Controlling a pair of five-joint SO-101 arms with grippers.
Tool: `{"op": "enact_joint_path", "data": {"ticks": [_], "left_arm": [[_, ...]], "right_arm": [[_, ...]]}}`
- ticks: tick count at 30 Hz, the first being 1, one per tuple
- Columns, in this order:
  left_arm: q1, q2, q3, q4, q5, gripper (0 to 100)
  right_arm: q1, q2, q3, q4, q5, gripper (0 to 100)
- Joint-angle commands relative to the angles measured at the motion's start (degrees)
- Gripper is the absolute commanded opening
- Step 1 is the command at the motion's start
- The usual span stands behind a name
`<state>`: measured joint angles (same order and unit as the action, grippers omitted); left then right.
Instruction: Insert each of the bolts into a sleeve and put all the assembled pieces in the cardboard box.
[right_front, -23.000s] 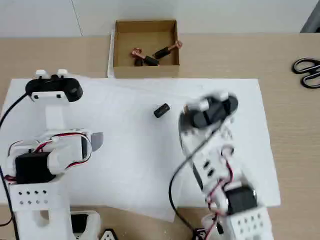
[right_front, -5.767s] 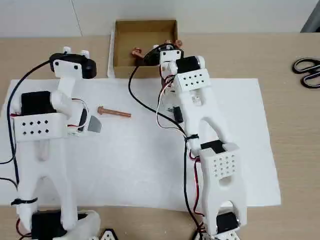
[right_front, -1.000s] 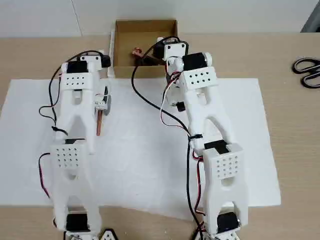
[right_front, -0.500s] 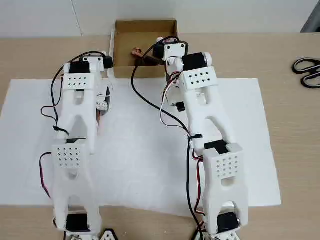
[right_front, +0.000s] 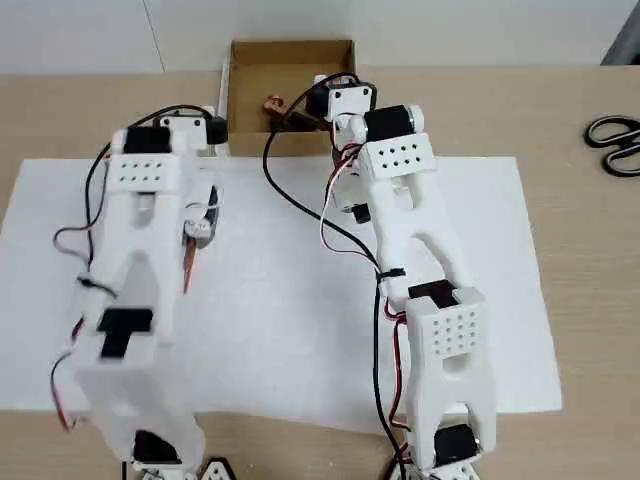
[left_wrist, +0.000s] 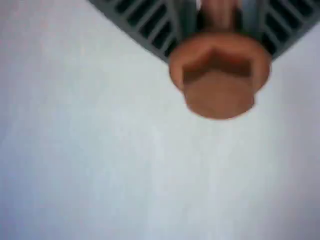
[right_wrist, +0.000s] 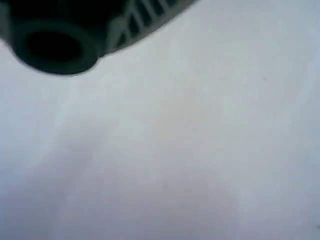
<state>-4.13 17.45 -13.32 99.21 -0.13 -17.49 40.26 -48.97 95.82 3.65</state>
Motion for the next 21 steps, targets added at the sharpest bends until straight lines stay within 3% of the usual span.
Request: {"op": "enact_joint_path", "data": {"ticks": [1, 13, 21], "left_arm": [[0.53, -15.03, 6.90, 1.32, -3.08, 1], [0.35, -46.33, 33.27, 1.23, -6.86, 1], [-4.48, -53.27, 35.65, 0.97, -6.86, 1]], "right_arm": [[0.48, -4.53, -1.93, 0.57, 0.18, 1.7], [0.31, -4.53, -1.93, 0.57, 0.18, 1.7], [0.13, -4.53, -1.93, 0.57, 0.09, 1.7]]}}
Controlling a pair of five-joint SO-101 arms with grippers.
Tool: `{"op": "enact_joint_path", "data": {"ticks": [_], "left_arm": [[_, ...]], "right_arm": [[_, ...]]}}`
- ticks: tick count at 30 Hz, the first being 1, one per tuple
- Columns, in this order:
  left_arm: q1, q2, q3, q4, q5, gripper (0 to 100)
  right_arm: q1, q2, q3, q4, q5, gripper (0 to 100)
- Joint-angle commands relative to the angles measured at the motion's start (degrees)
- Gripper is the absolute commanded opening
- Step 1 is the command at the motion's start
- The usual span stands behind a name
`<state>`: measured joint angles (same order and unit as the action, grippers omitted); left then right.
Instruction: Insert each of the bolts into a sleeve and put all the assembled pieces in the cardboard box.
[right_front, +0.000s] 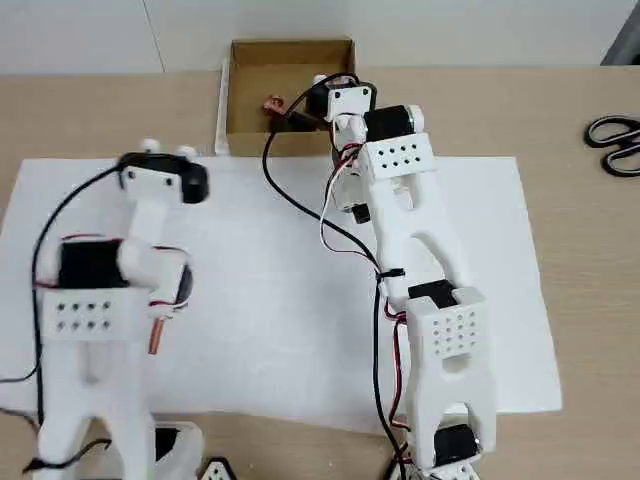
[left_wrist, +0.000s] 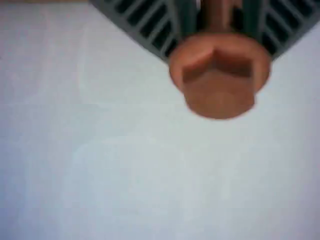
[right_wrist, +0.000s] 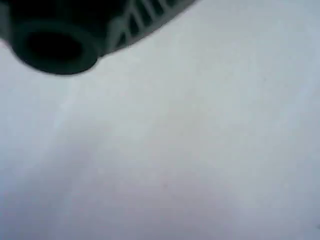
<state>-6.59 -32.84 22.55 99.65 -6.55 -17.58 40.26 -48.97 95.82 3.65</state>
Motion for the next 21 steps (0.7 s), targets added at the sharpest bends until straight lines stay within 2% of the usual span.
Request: {"op": "enact_joint_path", "data": {"ticks": [1, 8, 12, 18, 21], "left_arm": [[-3.08, -3.43, -0.22, 0.53, -0.44, 1], [-4.04, -9.67, -0.40, 0.62, -0.70, 1], [-4.04, -15.82, -2.07, 0.18, -4.04, 1], [-4.31, -19.34, -8.48, -5.54, -4.04, 1], [-4.31, -19.34, -9.80, -10.37, -1.32, 1]], "right_arm": [[0.22, -4.53, -1.93, 0.57, 0.09, 1.7], [0.22, -4.53, -1.93, 0.57, 0.09, 1.7], [0.22, -4.53, -1.93, 0.57, 0.09, 1.7], [0.22, -5.05, -1.93, 0.48, 0.09, 1.7], [0.22, -5.23, -2.37, 0.40, 0.44, 1.7]]}}
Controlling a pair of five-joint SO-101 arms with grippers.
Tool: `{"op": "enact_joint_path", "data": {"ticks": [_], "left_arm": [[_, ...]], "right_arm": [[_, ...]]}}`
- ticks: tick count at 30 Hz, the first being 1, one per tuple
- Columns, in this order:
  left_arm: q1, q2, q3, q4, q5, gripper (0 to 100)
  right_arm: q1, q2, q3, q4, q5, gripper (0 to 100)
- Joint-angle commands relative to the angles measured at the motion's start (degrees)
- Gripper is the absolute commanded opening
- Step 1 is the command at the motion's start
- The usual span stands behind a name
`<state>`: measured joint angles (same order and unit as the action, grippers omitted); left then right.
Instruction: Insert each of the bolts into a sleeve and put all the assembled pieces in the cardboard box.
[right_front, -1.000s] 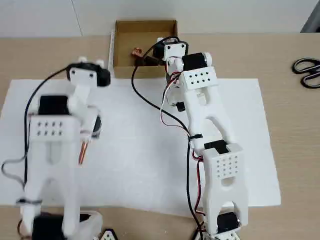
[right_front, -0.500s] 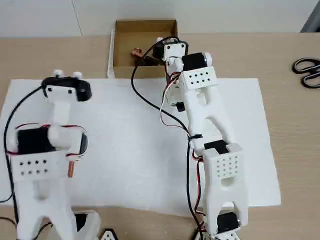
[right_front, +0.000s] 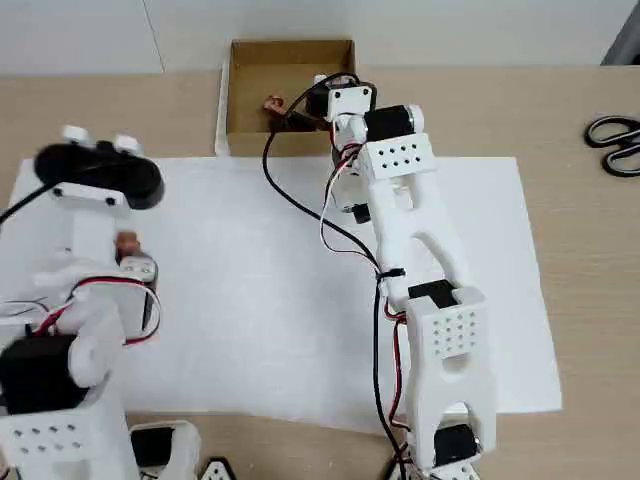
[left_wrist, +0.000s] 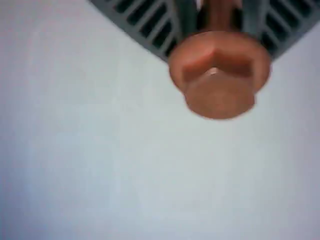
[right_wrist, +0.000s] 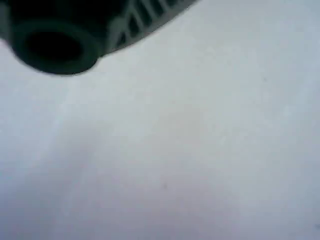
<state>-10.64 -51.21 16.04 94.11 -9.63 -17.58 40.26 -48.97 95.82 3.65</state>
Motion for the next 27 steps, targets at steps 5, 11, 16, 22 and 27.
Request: {"op": "enact_joint_path", "data": {"ticks": [5, 11, 16, 22, 27], "left_arm": [[0.09, 0.00, -3.12, -11.60, 4.57, 1], [2.55, 10.90, -3.47, -14.68, 6.59, 1], [5.01, 14.33, -8.84, -16.53, 10.90, 1], [10.02, 14.33, -10.33, -14.42, 10.99, 1], [10.20, 14.33, -10.24, -14.51, 10.99, 1]], "right_arm": [[-0.22, -10.77, -2.29, 0.48, 0.44, 1.7], [-0.48, -21.67, -2.02, 0.48, 0.44, 0.3], [-0.48, -29.23, -1.93, 0.66, 0.44, 0.3], [-0.48, -41.01, 2.73, 0.66, 0.35, 0.3], [-1.36, -56.13, 14.77, 0.48, 0.18, 0.3]]}}
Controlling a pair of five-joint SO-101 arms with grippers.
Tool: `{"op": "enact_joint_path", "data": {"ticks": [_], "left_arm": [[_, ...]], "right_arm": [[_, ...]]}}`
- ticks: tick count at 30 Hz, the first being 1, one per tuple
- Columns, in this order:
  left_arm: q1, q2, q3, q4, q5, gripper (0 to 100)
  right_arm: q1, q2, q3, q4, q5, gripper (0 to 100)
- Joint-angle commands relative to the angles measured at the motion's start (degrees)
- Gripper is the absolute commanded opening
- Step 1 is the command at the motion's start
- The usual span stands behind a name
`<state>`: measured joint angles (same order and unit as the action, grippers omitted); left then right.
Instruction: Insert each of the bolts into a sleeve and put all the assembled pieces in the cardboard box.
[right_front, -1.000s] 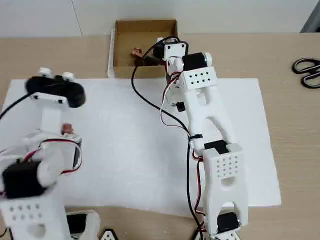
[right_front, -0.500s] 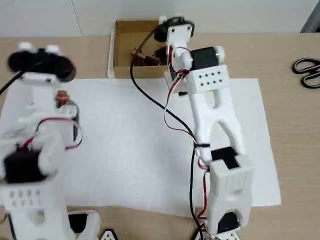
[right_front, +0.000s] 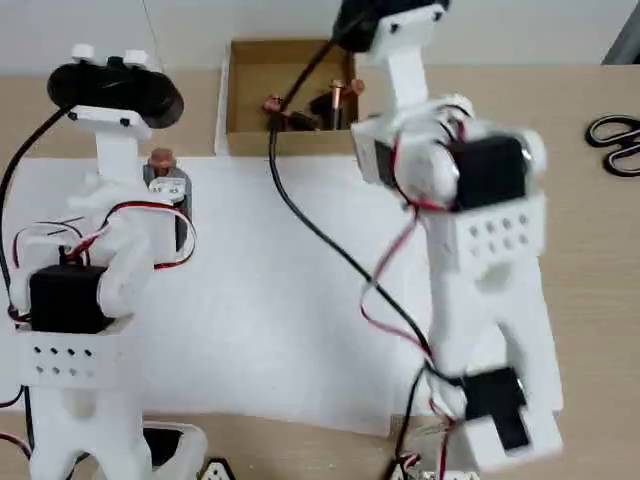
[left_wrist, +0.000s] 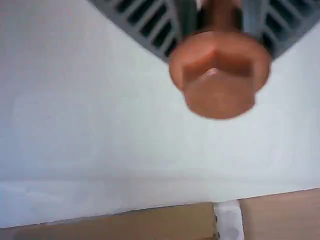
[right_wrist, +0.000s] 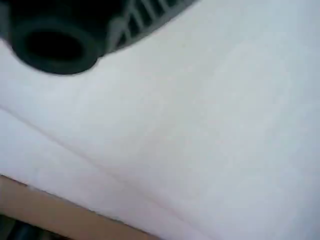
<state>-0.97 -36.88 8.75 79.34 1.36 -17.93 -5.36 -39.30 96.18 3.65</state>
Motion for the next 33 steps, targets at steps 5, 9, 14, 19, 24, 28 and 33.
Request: {"op": "enact_joint_path", "data": {"ticks": [5, 9, 14, 19, 24, 28, 33], "left_arm": [[0.44, 0.00, -2.95, 1.32, 0.00, 1], [0.53, 0.00, -3.21, 3.87, 0.09, 1], [0.88, -1.14, -2.95, 5.36, 0.18, 1], [0.62, -4.22, -2.86, 9.05, 0.09, 1], [2.81, -6.51, -1.71, 5.27, 0.09, 1], [6.07, -7.03, 5.14, -2.11, 0.70, 1], [8.26, -6.95, 13.05, -15.38, 14.33, 1]], "right_arm": [[-2.77, -24.31, 18.99, -1.80, 0.35, 0.8], [-2.86, -30.81, 31.82, -8.31, 0.44, 0.7], [-2.68, -38.29, 44.75, -12.88, 1.58, 0.5], [-2.68, -45.85, 53.19, -17.01, 9.05, 0.4], [-3.12, -52.00, 67.52, -25.98, 3.52, 0.7], [-3.12, -58.77, 77.36, -35.12, -1.85, 0.7], [-3.03, -62.73, 89.76, -47.43, 0.62, 0.4]]}}
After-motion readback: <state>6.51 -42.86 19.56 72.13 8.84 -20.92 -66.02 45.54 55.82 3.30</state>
